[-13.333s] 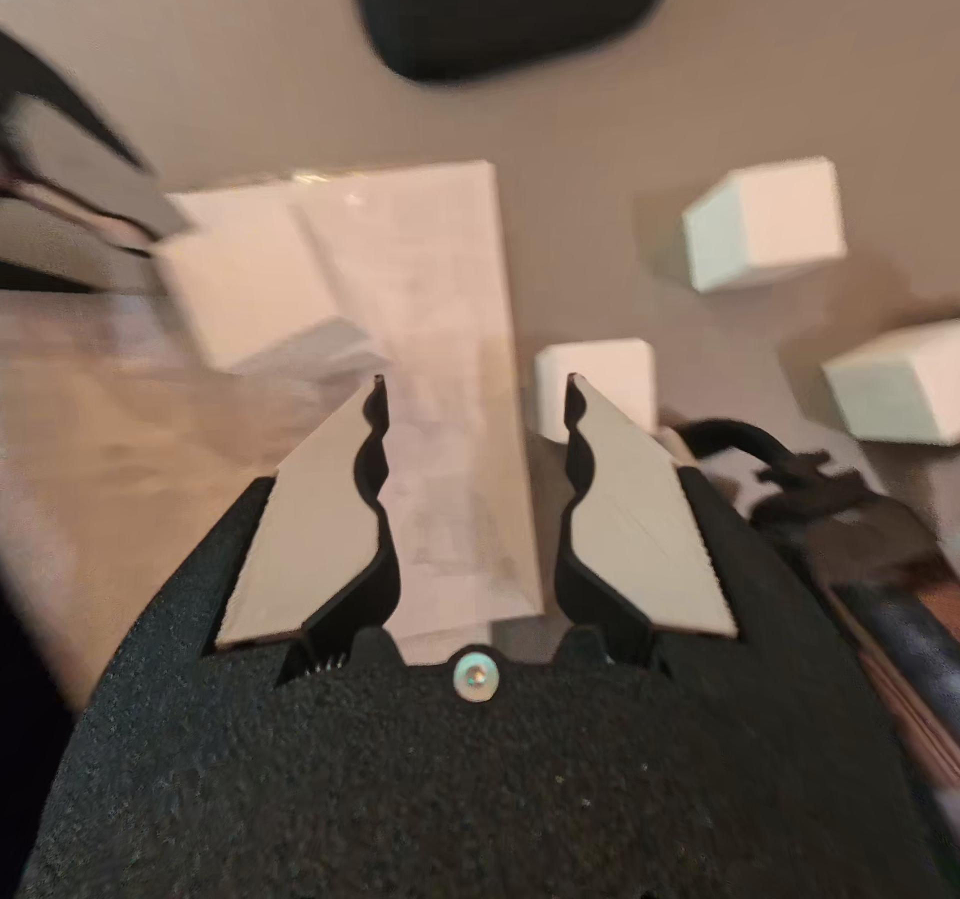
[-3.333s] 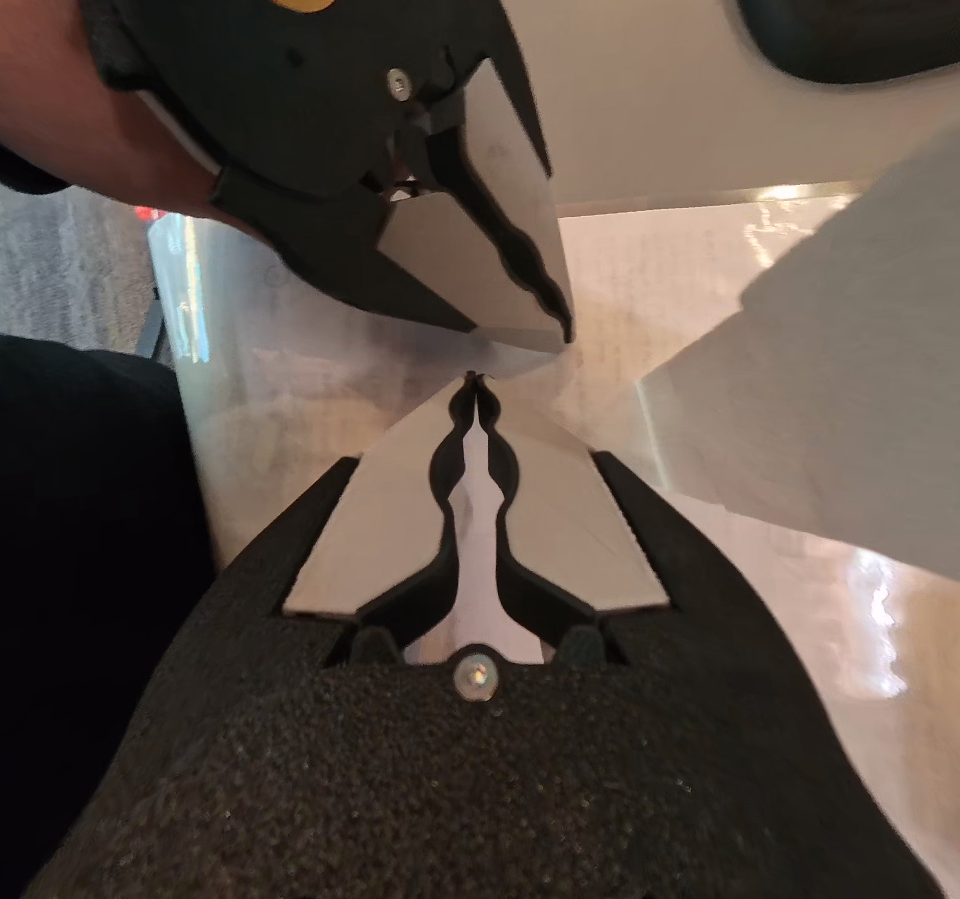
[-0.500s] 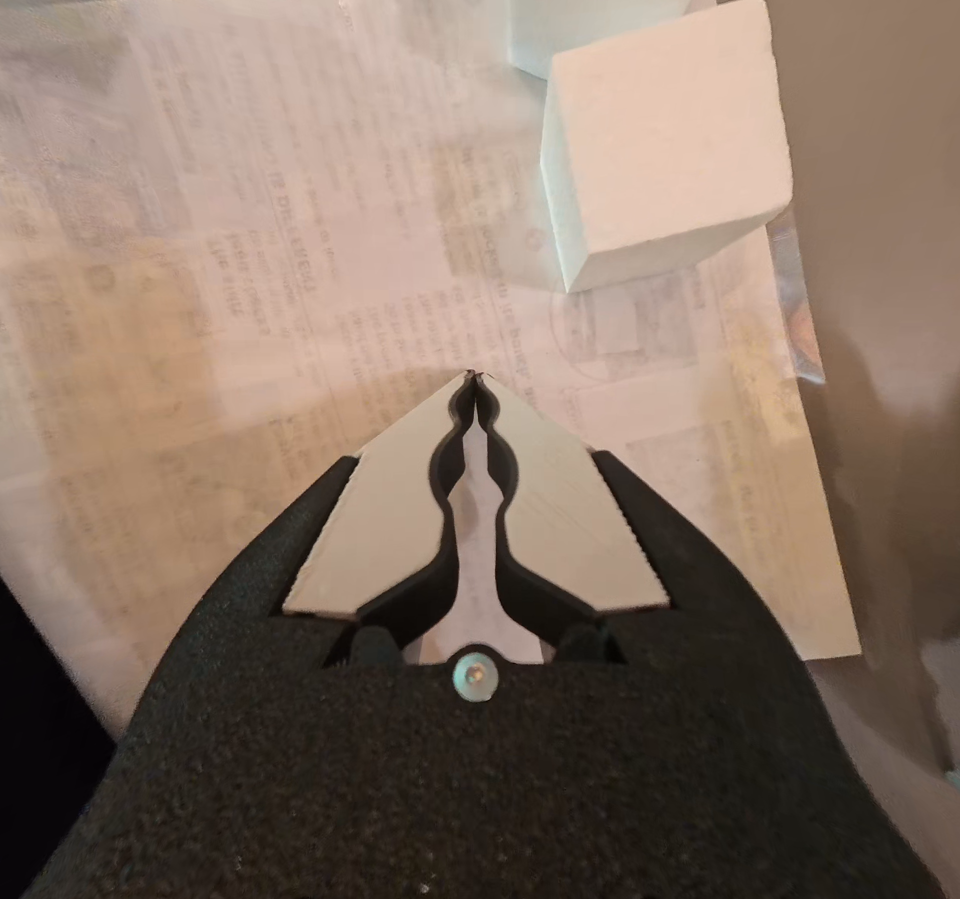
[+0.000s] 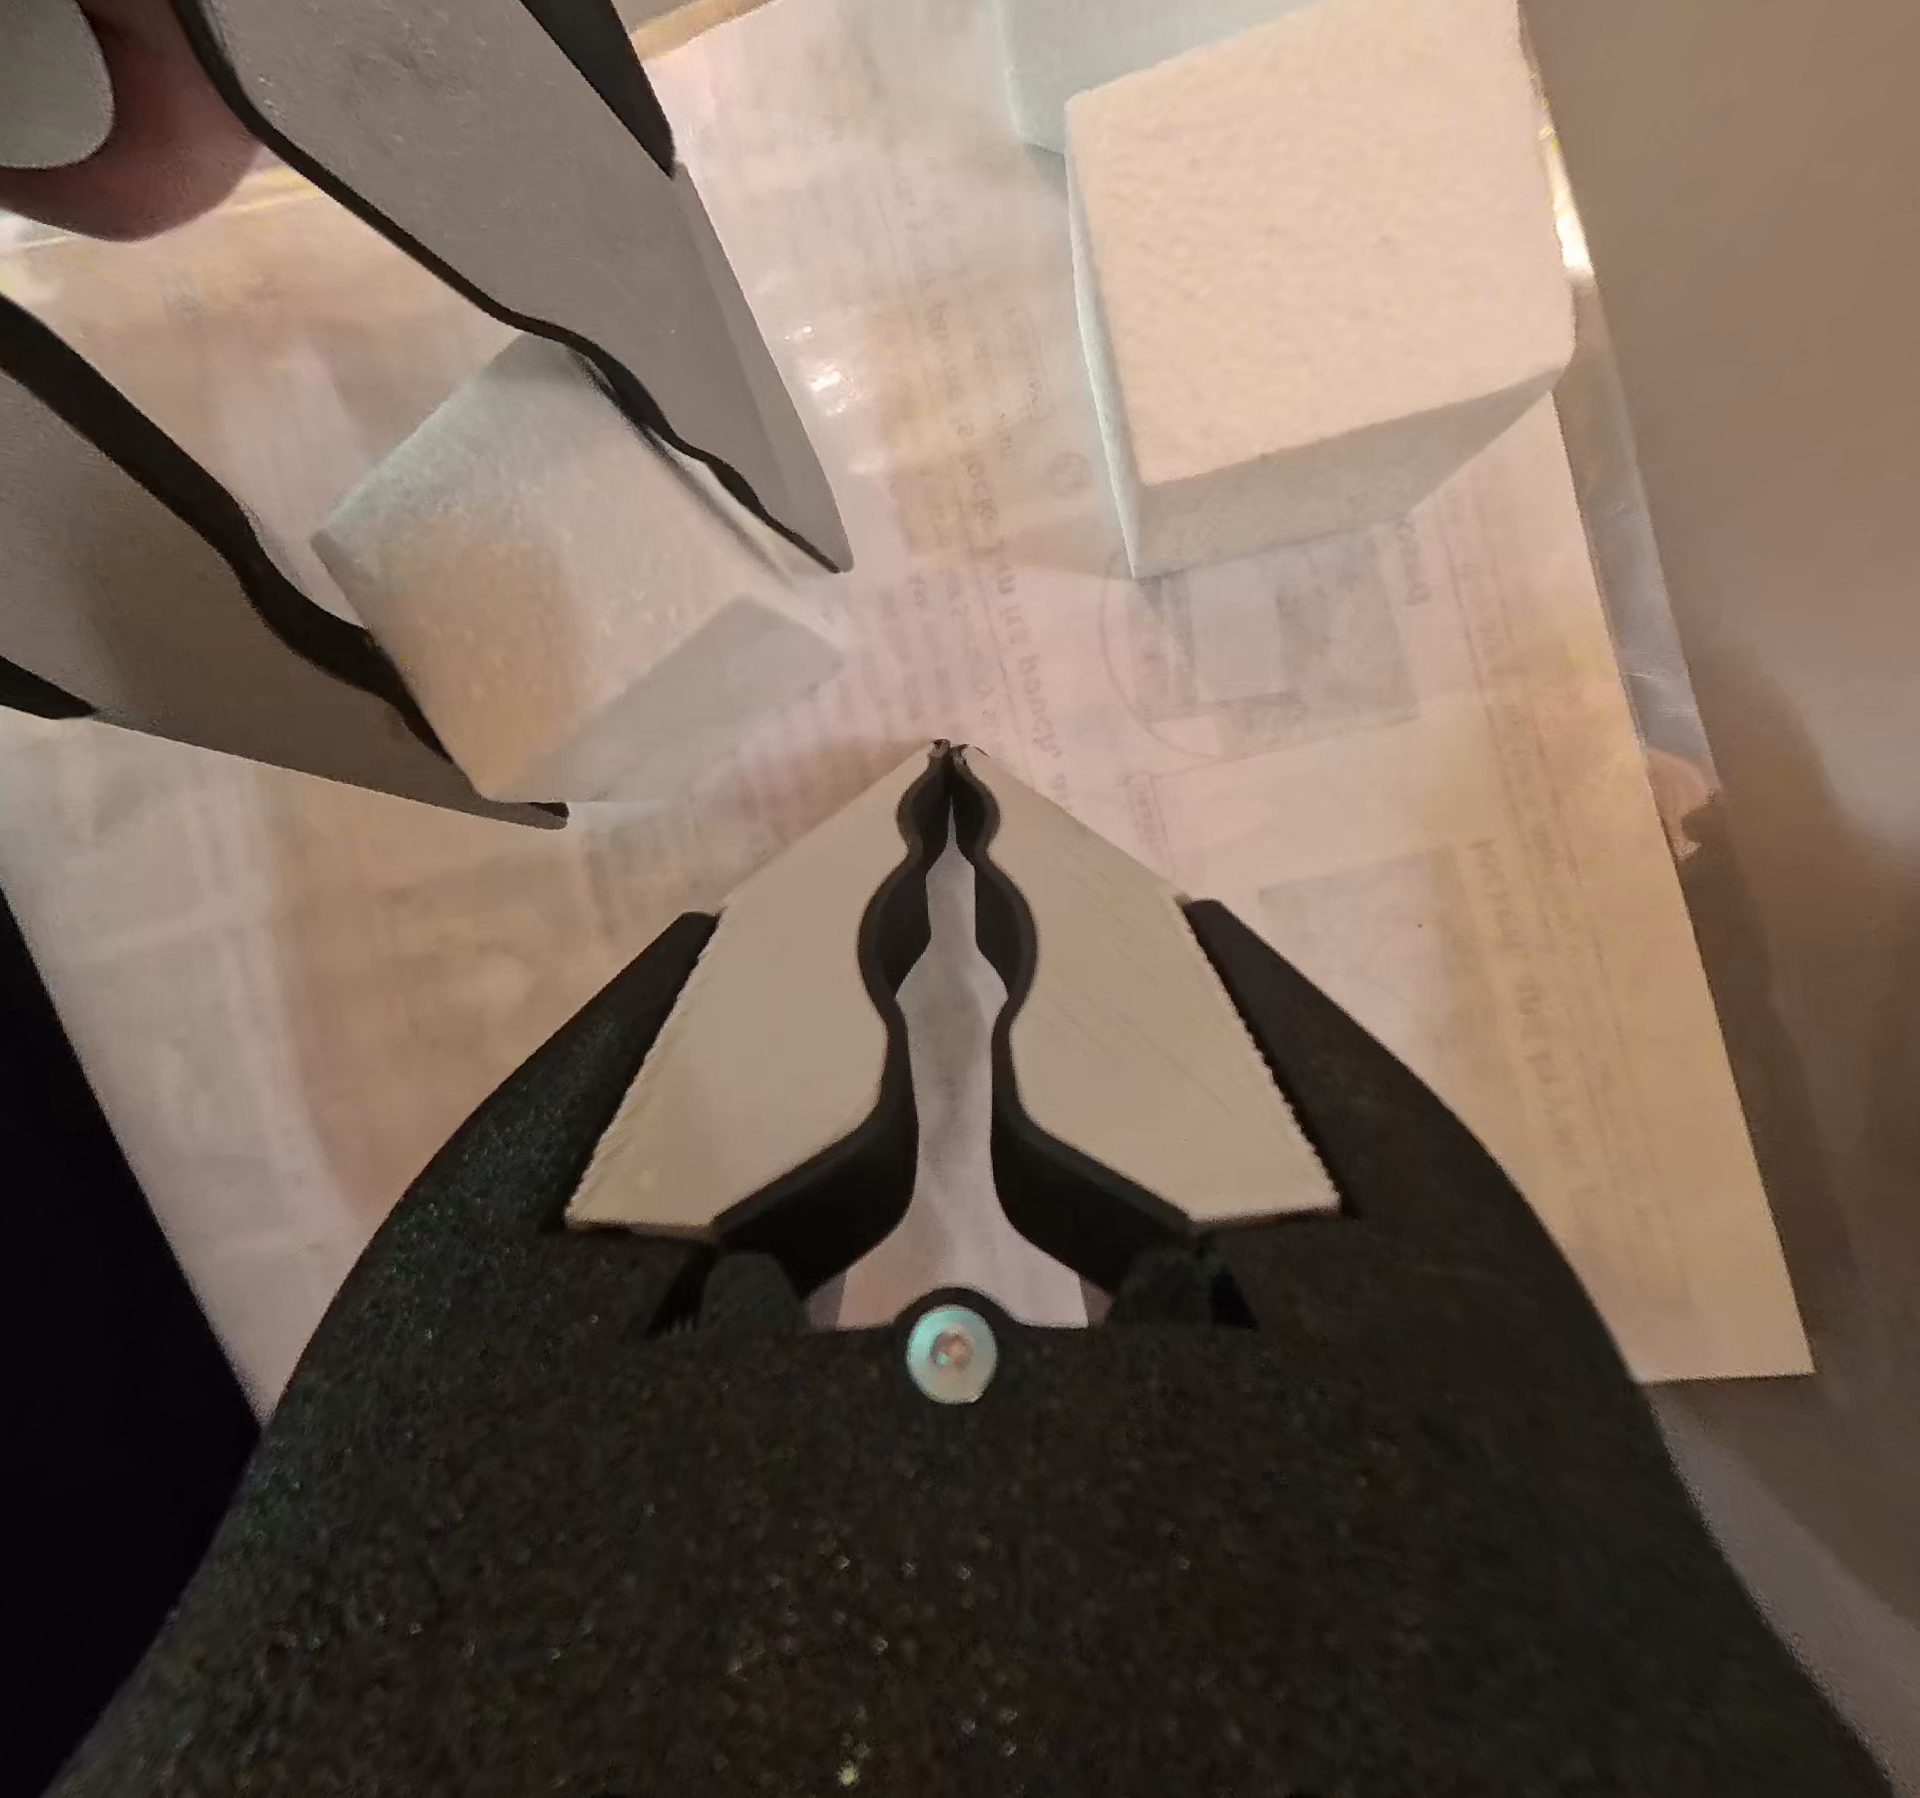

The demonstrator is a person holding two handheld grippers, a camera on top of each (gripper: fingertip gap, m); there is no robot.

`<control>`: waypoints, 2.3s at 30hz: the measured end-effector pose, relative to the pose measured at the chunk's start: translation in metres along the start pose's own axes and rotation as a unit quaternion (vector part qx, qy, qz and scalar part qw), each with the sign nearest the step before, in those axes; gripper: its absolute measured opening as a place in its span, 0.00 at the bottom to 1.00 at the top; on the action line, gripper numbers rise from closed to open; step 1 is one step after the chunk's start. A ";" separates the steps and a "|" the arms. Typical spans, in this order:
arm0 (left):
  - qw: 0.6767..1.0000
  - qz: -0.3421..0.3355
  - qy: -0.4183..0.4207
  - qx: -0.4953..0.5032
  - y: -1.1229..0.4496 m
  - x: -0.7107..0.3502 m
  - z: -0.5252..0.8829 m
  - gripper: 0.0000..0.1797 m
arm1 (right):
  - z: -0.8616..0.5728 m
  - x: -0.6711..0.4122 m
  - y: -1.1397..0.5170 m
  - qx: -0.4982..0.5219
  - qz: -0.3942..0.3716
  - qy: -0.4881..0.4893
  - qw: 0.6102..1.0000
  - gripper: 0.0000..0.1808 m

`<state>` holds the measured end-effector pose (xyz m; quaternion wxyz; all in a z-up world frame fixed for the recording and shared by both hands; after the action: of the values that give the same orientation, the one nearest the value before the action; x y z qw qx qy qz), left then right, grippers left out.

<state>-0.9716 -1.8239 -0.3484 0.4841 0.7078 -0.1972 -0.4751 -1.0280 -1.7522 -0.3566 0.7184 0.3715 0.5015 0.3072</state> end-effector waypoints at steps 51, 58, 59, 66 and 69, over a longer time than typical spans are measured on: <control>0.980 -0.083 0.170 -0.065 0.009 0.038 -0.007 0.01 | 0.025 -0.027 0.041 -0.008 0.081 0.112 0.990 0.33; 0.976 -0.089 0.192 -0.055 0.009 0.041 -0.006 0.00 | 0.004 -0.044 0.052 -0.032 0.061 0.096 0.993 0.32; 0.976 -0.089 0.192 -0.054 0.010 0.041 -0.006 0.00 | -0.003 -0.050 0.054 -0.018 0.053 0.087 0.995 0.32; 0.975 -0.092 0.193 -0.061 0.009 0.041 -0.007 0.00 | -0.025 -0.081 0.023 0.028 0.076 0.087 0.993 0.33; 0.976 -0.083 0.191 -0.062 0.010 0.040 -0.007 0.00 | -0.025 -0.075 0.005 0.022 0.125 0.107 0.986 0.30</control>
<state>-0.9452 -1.8549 -0.3589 0.5141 0.7683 -0.0117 -0.3811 -1.0751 -1.8049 -0.3205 0.6079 0.4125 0.5317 0.4214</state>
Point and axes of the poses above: each gripper's, where its closed fingertips meet, y back along the fingers, x out of its underside, z = x × y across the jaws, the point moved 6 cm from there along y, back along the fingers, and after that the axes turned 5 degrees about -y, right-handed, at the moved point
